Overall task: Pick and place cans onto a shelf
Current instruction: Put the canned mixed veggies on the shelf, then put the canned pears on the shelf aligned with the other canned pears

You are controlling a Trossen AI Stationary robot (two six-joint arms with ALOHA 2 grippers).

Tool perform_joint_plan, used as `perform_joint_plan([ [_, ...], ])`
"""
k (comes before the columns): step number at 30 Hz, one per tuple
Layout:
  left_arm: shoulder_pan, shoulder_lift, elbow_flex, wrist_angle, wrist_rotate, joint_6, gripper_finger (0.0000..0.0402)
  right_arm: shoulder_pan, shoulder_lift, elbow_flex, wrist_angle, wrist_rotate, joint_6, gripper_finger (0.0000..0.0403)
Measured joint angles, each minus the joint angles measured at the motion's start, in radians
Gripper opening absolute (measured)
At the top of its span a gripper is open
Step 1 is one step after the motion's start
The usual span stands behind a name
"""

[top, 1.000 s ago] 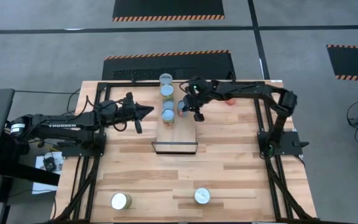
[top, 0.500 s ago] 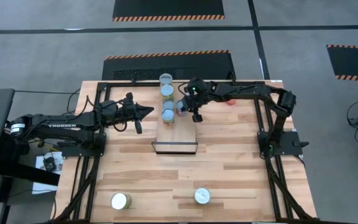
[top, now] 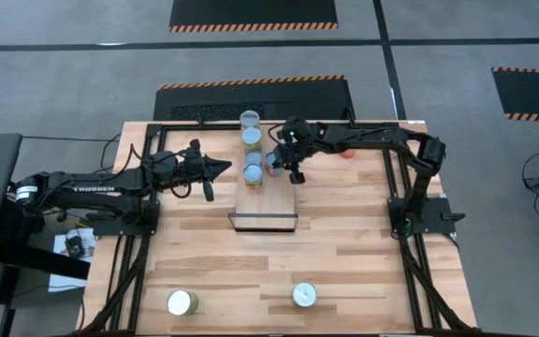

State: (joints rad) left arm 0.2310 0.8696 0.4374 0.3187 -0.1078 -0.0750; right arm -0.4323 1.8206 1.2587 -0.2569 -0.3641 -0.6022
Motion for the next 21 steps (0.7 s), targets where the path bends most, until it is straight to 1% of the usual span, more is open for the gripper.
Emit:
perform_joint_plan([
  [11, -0.001, 0.000, 0.000, -0.019, 0.008, 0.000, 0.0000, 0.001, 0.000, 0.000, 0.006, -0.001, 0.011, 0.0091],
  [18, -0.001, 0.000, 0.000, -0.018, 0.008, 0.004, 0.0000, 0.004, 0.000, 0.000, 0.039, 0.000, 0.018, 0.0111],
  [21, -0.002, 0.000, 0.000, -0.018, 0.008, 0.013, 0.0000, 0.009, -0.041, -0.003, 0.028, 0.004, 0.018, 0.0110],
])
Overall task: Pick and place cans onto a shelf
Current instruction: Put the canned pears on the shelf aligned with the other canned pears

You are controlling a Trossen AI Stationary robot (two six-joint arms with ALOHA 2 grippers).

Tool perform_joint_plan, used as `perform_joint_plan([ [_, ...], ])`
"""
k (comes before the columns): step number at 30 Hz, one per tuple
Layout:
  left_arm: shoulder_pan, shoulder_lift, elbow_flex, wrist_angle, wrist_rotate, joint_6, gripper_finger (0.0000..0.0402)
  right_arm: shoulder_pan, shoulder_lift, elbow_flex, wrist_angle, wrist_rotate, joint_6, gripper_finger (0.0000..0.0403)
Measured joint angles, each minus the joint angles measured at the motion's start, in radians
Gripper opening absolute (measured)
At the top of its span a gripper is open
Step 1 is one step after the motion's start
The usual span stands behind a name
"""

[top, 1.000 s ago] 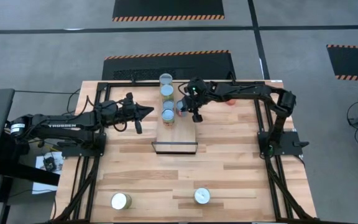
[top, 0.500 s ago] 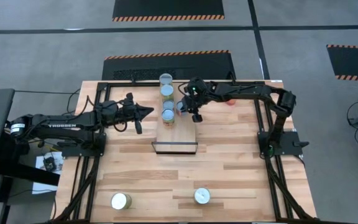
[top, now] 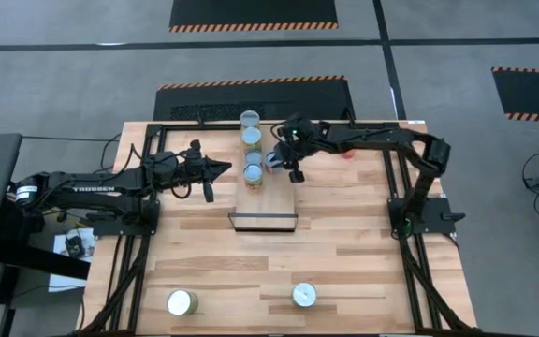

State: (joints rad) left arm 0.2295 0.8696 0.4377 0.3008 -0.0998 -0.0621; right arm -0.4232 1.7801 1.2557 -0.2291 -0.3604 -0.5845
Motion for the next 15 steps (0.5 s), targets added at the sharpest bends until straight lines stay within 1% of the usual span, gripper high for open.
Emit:
perform_joint_plan([
  [3, 0.000, 0.000, 0.000, 0.000, 0.001, 0.014, 0.0000, 0.025, -0.079, 0.001, -0.032, 0.061, -0.008, 0.0090],
  [7, 0.000, 0.000, 0.000, 0.002, 0.009, 0.041, 0.0000, 0.100, -0.205, -0.007, -0.136, 0.180, -0.020, 0.0033],
  [8, 0.000, 0.000, 0.000, 0.003, 0.013, 0.045, 0.0000, 0.124, -0.240, -0.012, -0.156, 0.201, -0.008, 0.0018],
  [9, 0.000, 0.000, 0.000, 0.003, 0.018, 0.052, 0.0000, 0.148, -0.278, -0.022, -0.172, 0.222, 0.014, 0.0011],
  [13, 0.000, 0.000, -0.004, 0.015, 0.079, 0.089, 0.0000, 0.275, -0.412, -0.081, -0.220, 0.341, 0.171, 0.0015],
  [15, -0.001, 0.000, -0.044, 0.090, 0.109, 0.099, 0.0000, 0.357, -0.473, -0.117, -0.230, 0.407, 0.257, 0.0010],
])
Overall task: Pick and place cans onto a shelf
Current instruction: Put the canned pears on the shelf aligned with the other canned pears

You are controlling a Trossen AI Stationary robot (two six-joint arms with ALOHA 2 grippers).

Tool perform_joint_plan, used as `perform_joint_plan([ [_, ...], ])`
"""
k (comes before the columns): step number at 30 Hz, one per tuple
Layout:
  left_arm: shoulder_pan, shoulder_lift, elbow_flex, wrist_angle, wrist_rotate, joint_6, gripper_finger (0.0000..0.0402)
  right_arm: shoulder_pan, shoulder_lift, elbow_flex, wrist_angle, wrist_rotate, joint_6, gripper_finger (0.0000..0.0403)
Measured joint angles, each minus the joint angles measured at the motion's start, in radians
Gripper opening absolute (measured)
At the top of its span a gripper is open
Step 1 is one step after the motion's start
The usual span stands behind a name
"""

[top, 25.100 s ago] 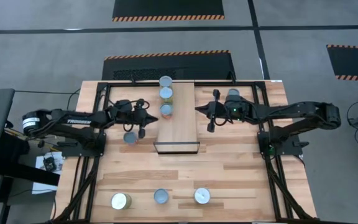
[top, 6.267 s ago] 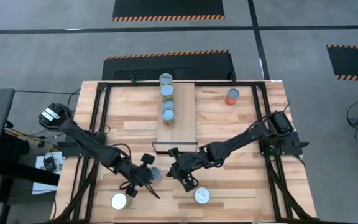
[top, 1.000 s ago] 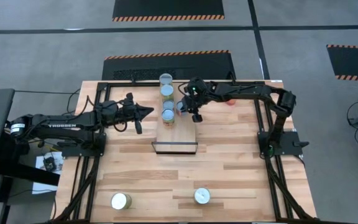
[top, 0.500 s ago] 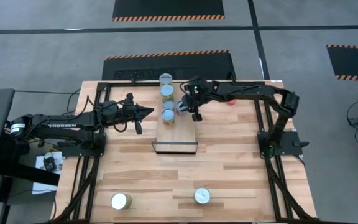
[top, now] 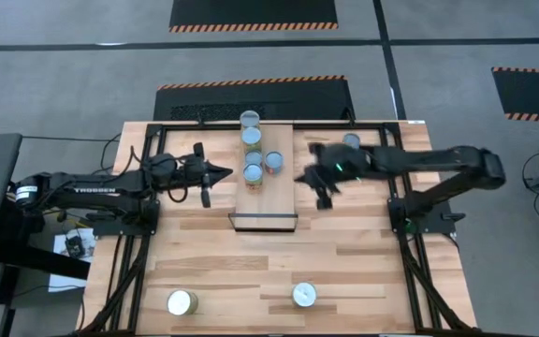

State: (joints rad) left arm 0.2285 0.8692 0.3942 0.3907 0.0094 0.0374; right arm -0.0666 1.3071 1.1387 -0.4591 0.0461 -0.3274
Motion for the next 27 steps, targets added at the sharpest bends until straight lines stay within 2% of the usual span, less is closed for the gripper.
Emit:
perform_joint_plan([
  [4, 0.000, 0.001, -0.108, 0.186, 0.054, -0.032, 0.0000, 0.196, -0.052, -0.021, -0.067, 0.121, 0.213, 0.0008],
  [7, 0.000, 0.000, -0.167, 0.248, 0.080, -0.062, 0.0000, 0.348, -0.036, -0.022, -0.093, 0.191, 0.359, 0.0020],
  [12, 0.000, 0.000, -0.188, 0.287, 0.074, -0.073, 0.0000, 0.530, 0.042, -0.022, -0.087, 0.199, 0.656, 0.0032],
  [16, -0.021, 0.000, -0.188, 0.279, 0.086, -0.084, 0.0000, 0.609, 0.110, -0.022, -0.087, 0.182, 0.900, 0.0046],
  [20, -0.056, 0.000, -0.188, 0.279, 0.077, -0.050, 0.0000, 0.648, 0.173, -0.022, -0.082, 0.161, 1.045, 0.0071],
  [23, -0.086, 0.000, -0.188, 0.276, 0.087, -0.037, 0.0000, 0.670, 0.218, -0.006, -0.089, 0.153, 1.062, 0.0093],
  [27, -0.164, -0.002, -0.163, 0.186, 0.201, -0.028, 0.0000, 0.690, 0.264, 0.056, -0.125, 0.151, 1.012, 0.0119],
])
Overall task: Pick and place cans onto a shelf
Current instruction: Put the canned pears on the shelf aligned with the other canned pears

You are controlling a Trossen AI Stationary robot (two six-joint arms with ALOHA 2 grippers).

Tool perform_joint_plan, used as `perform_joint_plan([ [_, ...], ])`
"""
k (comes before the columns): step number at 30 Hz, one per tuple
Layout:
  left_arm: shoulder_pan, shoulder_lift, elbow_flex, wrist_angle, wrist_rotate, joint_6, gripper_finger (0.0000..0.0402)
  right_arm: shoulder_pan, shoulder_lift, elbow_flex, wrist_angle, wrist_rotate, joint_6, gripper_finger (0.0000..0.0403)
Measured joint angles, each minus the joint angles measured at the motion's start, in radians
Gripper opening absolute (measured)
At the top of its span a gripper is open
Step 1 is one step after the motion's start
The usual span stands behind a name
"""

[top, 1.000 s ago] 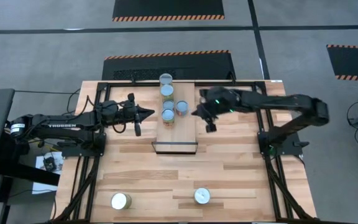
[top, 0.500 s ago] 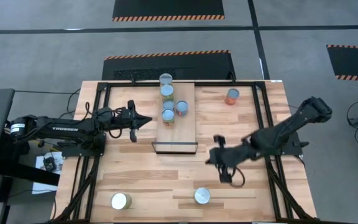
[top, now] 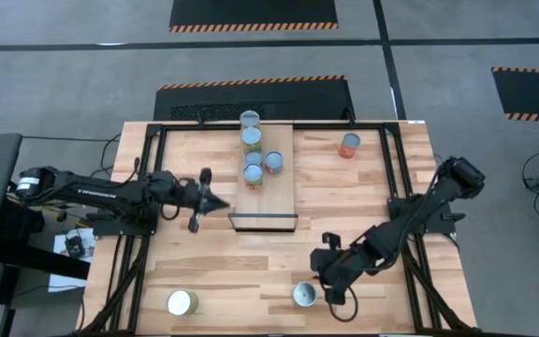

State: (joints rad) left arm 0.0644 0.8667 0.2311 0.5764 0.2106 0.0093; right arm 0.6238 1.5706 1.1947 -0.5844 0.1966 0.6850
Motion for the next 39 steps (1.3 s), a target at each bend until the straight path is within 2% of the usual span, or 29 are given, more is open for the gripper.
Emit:
perform_joint_plan([
  [2, -0.067, -0.010, 0.050, -0.132, 0.005, 0.003, 0.0000, 0.009, 0.006, 0.021, -0.013, 0.011, -0.054, 0.0124],
  [4, -0.150, -0.011, 0.124, -0.310, -0.058, 0.016, 0.0000, 0.021, 0.004, 0.021, -0.024, 0.025, -0.127, 0.0116],
  [8, -0.351, 0.006, 0.283, -0.615, -0.225, 0.007, 0.0000, 0.046, -0.004, -0.005, -0.035, 0.138, -0.229, 0.0052],
  [9, -0.399, 0.014, 0.319, -0.674, -0.259, -0.015, 0.0000, 0.051, -0.015, -0.024, -0.026, 0.158, -0.242, 0.0029],
  [11, -0.491, 0.038, 0.383, -0.792, -0.311, -0.089, 0.0002, 0.048, -0.039, -0.075, 0.037, 0.189, -0.267, 0.0012],
  [15, -0.647, 0.131, 0.505, -1.005, -0.399, -0.270, 0.0018, 0.016, -0.108, -0.196, 0.193, 0.196, -0.337, 0.0018],
  [18, -0.737, 0.227, 0.597, -1.160, -0.445, -0.403, 0.0040, -0.015, -0.174, -0.254, 0.263, 0.198, -0.393, 0.0008],
  [21, -0.803, 0.322, 0.682, -1.307, -0.442, -0.504, 0.0066, -0.038, -0.230, -0.283, 0.311, 0.196, -0.447, 0.0008],
  [25, -0.856, 0.431, 0.762, -1.406, -0.359, -0.604, 0.0093, -0.046, -0.270, -0.284, 0.338, 0.196, -0.521, 0.0016],
  [31, -0.873, 0.524, 0.788, -1.415, -0.224, -0.690, 0.0105, -0.045, -0.283, -0.284, 0.346, 0.195, -0.563, 0.0007],
  [39, -0.873, 0.543, 0.787, -1.417, -0.206, -0.688, 0.0105, -0.050, -0.273, -0.284, 0.349, 0.195, -0.558, 0.0016],
])
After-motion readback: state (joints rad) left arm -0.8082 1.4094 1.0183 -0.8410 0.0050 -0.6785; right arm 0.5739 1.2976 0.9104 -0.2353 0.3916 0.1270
